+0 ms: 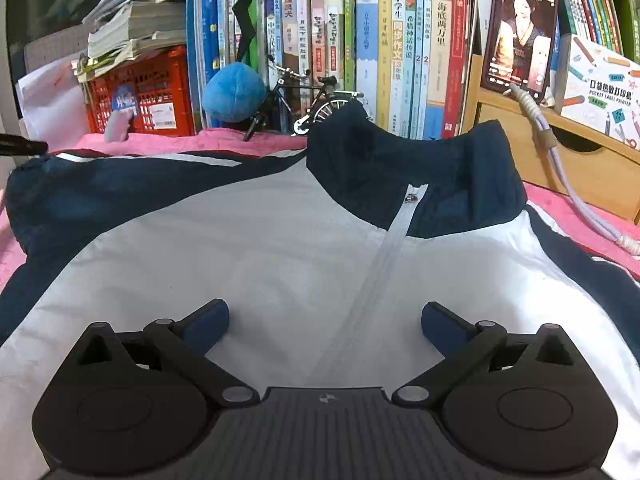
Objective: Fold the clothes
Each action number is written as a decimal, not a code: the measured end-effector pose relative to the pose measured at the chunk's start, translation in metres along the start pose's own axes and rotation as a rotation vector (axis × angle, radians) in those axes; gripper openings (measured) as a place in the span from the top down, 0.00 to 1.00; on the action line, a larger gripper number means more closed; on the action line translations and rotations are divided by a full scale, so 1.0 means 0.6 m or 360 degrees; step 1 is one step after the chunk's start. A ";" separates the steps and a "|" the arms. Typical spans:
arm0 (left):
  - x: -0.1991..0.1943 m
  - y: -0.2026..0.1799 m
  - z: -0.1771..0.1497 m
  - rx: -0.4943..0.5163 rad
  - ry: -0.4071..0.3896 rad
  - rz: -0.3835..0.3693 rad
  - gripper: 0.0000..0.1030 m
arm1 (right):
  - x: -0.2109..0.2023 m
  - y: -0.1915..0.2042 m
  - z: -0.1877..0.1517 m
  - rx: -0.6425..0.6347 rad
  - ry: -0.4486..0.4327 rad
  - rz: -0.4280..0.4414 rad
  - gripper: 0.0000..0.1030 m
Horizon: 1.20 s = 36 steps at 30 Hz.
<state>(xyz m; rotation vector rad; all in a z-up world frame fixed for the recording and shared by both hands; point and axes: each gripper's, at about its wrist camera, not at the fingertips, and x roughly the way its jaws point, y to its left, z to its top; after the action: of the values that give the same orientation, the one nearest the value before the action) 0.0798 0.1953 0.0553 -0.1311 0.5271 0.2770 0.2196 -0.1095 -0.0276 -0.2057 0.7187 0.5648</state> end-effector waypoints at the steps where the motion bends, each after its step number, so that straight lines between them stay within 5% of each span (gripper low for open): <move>1: -0.027 -0.034 -0.012 0.0018 -0.0019 -0.0117 0.71 | -0.006 0.003 0.003 0.0004 0.0027 -0.0046 0.01; 5: -0.140 -0.153 -0.080 0.0128 -0.0085 -0.0498 0.59 | -0.111 0.005 -0.006 -0.0020 -0.0085 -0.0034 0.06; 10: -0.236 -0.234 -0.183 0.0137 -0.0134 -0.0717 0.58 | -0.302 0.008 -0.080 -0.0059 -0.0341 0.0010 0.01; 15: -0.252 -0.250 -0.275 0.0193 -0.0114 -0.0608 0.58 | -0.430 0.079 -0.257 -0.0134 -0.0603 -0.0113 0.00; 17: -0.246 -0.244 -0.305 0.0219 -0.0076 -0.0524 0.58 | -0.435 0.104 -0.318 -0.0062 -0.0610 -0.0172 0.00; 22: -0.267 -0.225 -0.349 0.0431 -0.0253 -0.0385 0.58 | -0.395 0.131 -0.395 0.0129 -0.0539 -0.0183 0.00; 27: -0.288 -0.186 -0.361 0.0359 -0.0243 -0.0360 0.58 | -0.405 0.030 -0.405 0.0249 -0.0491 -0.0452 0.01; 32: -0.304 -0.155 -0.309 0.0128 -0.0042 -0.0385 0.53 | -0.456 -0.145 -0.408 0.0649 -0.0370 -0.0674 0.04; 36: -0.286 -0.153 -0.268 0.0040 -0.0076 -0.0346 0.55 | -0.495 -0.314 -0.395 0.1070 -0.0531 -0.0674 0.03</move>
<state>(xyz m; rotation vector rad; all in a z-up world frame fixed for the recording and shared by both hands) -0.1124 0.0376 0.0102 -0.1555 0.4647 0.0610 0.0084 -0.4766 -0.0058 0.3524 0.4846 -0.0663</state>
